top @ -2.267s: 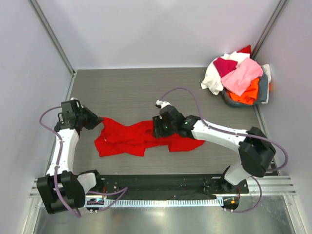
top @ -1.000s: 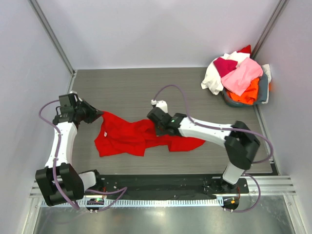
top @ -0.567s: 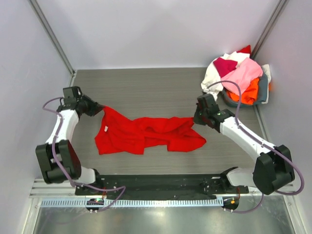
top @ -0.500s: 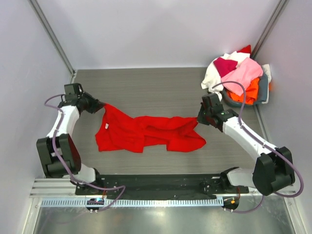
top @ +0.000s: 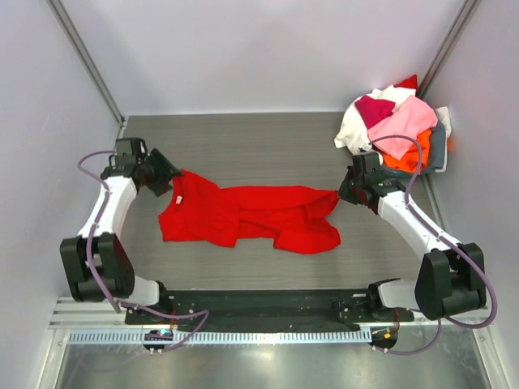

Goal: Fold and stack the t-shirts
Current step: Flatten the tshirt out

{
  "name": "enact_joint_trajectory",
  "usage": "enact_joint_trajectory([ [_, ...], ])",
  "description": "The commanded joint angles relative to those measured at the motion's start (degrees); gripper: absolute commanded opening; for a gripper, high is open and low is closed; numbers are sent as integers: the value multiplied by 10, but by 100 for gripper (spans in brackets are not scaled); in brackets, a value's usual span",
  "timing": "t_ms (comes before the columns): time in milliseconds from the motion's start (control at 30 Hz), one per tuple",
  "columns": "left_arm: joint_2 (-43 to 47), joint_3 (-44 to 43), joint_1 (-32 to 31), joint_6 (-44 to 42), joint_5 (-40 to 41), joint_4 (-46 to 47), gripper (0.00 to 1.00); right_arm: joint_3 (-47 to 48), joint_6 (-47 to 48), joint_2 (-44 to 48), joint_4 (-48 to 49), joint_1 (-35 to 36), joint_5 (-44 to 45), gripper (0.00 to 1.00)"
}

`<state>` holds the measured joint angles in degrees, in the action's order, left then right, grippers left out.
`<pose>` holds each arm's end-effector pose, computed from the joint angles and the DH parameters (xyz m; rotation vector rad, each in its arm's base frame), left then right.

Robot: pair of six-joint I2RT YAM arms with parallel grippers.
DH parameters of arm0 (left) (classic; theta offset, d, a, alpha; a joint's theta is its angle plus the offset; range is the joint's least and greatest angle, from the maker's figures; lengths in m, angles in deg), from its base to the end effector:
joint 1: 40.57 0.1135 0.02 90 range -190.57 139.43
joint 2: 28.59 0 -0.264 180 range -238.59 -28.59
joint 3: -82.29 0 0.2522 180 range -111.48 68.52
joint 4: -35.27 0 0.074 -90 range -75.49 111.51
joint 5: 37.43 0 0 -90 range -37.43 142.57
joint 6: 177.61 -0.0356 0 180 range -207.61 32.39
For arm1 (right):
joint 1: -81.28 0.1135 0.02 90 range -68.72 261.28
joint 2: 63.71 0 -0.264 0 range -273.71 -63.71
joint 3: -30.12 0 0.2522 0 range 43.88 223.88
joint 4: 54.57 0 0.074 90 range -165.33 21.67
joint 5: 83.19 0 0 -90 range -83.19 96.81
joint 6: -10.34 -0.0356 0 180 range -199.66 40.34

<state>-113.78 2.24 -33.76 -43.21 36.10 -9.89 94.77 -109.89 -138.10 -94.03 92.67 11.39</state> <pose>0.3171 0.0277 0.2708 -0.9636 2.3133 -0.6340 0.2643 0.0504 0.2422 0.4350 2.4001 0.2311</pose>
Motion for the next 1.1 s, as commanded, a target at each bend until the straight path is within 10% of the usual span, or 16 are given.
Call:
enact_joint_trajectory([
  [0,69,69,-7,-41,14,-32,57,-10,5,-2,35,0,-19,1],
  [300,121,215,-17,-7,-7,41,39,-26,3,3,51,0,-38,1],
  [1067,132,304,-44,-2,31,79,44,-34,0,13,56,-1,-58,1],
])
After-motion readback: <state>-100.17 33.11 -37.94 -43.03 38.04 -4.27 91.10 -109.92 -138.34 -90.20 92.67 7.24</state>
